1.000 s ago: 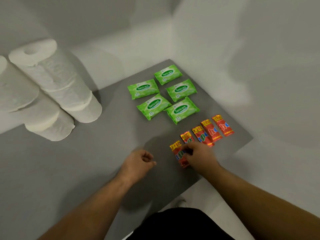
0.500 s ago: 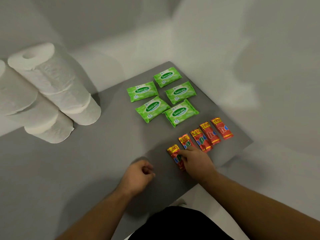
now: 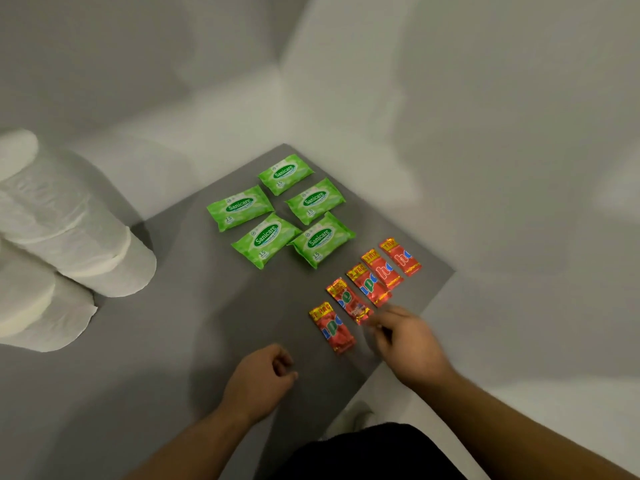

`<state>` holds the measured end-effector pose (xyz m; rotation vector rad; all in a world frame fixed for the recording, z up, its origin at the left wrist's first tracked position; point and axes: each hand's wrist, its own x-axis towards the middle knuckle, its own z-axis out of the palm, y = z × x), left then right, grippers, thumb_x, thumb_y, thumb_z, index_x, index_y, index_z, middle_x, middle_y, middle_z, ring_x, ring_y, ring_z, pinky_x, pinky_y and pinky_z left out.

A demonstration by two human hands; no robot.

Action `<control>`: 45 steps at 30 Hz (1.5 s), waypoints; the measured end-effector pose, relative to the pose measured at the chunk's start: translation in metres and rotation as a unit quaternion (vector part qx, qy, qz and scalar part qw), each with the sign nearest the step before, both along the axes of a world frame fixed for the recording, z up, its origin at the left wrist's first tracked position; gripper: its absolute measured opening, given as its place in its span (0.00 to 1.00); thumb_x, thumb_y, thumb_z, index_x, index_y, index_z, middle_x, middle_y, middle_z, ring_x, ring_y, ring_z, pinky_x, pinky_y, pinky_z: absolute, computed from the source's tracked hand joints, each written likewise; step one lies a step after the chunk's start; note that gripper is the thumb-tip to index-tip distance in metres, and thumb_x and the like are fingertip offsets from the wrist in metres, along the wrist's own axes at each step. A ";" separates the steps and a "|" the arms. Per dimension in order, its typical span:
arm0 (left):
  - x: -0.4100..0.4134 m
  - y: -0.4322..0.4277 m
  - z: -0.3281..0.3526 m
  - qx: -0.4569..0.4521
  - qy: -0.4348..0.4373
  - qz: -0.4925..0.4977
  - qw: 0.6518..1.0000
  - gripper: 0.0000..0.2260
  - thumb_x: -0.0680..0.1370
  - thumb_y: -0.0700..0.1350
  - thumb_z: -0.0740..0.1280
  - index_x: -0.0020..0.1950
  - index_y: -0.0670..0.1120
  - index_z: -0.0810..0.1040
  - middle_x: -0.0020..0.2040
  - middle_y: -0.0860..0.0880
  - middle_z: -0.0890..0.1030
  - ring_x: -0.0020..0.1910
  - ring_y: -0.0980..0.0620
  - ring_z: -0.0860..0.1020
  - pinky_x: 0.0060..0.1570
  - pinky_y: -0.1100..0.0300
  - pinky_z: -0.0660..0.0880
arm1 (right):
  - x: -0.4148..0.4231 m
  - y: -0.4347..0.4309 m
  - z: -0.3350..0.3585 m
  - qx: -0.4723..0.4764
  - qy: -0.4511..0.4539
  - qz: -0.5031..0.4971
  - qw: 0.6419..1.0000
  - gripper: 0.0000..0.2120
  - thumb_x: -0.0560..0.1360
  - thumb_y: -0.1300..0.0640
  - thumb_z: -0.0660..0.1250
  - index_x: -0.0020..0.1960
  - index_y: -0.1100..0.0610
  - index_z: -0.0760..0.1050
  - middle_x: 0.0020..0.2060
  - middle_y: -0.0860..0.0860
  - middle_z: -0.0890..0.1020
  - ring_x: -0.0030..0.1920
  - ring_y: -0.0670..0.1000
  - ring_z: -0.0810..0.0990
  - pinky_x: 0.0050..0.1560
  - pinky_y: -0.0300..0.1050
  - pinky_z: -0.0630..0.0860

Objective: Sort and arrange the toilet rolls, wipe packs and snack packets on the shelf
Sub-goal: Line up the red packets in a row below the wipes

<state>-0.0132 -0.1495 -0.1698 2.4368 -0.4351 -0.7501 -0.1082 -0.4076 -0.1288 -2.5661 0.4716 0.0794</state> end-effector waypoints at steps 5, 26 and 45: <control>-0.001 -0.010 -0.004 0.004 -0.038 -0.031 0.999 0.05 0.73 0.50 0.74 0.44 0.54 0.78 0.39 0.56 0.81 0.39 0.59 0.79 0.43 0.62 0.77 | -0.025 -0.036 -0.001 0.001 -0.013 -0.062 0.998 0.08 0.79 0.57 0.67 0.53 0.46 0.82 0.46 0.40 0.77 0.46 0.42 0.75 0.44 0.30 0.68; 0.024 -0.227 0.000 -0.065 -0.238 -0.071 0.967 0.17 0.71 0.47 0.71 0.59 0.46 0.82 0.62 0.47 0.79 0.63 0.44 0.76 0.66 0.50 0.73 | 0.067 -0.173 -0.037 0.033 -0.069 0.080 0.994 0.18 0.75 0.66 0.67 0.64 0.59 0.80 0.64 0.54 0.78 0.62 0.56 0.78 0.66 0.43 0.71; 0.047 -0.241 -0.010 0.007 -0.217 -0.043 0.975 0.31 0.69 0.60 0.71 0.67 0.45 0.78 0.66 0.46 0.77 0.65 0.43 0.74 0.67 0.47 0.73 | 0.126 -0.193 -0.046 -0.024 0.046 0.203 0.978 0.31 0.72 0.64 0.68 0.75 0.56 0.68 0.74 0.51 0.68 0.70 0.55 0.67 0.71 0.53 0.70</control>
